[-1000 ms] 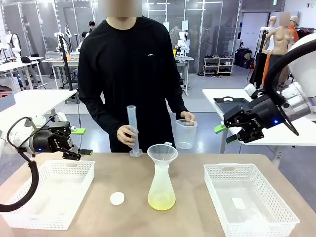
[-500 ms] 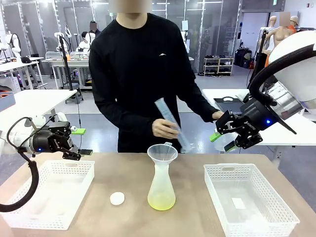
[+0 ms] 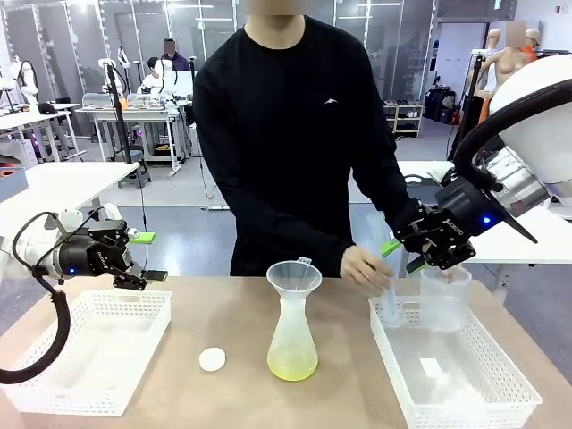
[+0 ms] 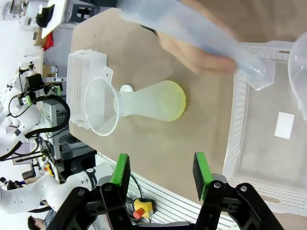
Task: Prepare the solutions needed for the experiment.
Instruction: Once the solution is in the Big flask , pick up the Plastic Funnel and place it back into the right Organizing basket.
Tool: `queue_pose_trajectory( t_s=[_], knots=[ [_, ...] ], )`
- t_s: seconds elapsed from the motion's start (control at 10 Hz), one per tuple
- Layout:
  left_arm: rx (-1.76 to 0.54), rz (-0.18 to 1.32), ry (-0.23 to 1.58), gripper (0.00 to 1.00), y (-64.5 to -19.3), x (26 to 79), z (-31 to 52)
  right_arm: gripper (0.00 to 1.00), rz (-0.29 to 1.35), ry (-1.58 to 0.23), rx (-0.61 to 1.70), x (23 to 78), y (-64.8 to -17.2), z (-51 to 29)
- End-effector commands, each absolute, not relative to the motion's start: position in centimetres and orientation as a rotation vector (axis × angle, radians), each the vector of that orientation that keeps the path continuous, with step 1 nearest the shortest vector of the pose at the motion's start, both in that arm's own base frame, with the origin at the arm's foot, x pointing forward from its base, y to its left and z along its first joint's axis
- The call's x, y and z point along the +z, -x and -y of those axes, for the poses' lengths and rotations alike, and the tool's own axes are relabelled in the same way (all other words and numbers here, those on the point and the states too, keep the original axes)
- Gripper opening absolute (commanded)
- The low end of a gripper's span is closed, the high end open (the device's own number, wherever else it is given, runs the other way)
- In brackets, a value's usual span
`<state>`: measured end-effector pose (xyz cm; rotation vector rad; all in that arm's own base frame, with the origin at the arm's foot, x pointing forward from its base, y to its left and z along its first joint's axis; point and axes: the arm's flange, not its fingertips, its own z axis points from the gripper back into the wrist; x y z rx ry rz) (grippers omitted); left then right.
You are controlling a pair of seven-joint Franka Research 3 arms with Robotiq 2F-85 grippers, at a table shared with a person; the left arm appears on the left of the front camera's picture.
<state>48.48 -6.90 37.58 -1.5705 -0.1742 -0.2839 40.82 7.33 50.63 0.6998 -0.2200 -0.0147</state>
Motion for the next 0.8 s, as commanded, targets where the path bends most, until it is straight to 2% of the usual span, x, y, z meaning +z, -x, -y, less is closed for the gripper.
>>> queue_pose_trajectory(
  t_s=[0.0,0.7],
  knots=[
    [-0.284,0.19,1.584,1.0,-48.5,37.8,7.1,0.67,0.225,-0.684,-0.013,50.5,-40.9,-7.3],
    [-0.284,0.19,1.584,1.0,-48.5,37.8,7.1,0.67,0.131,-0.627,-0.081,51.6,-41.4,-16.0]
  ],
)
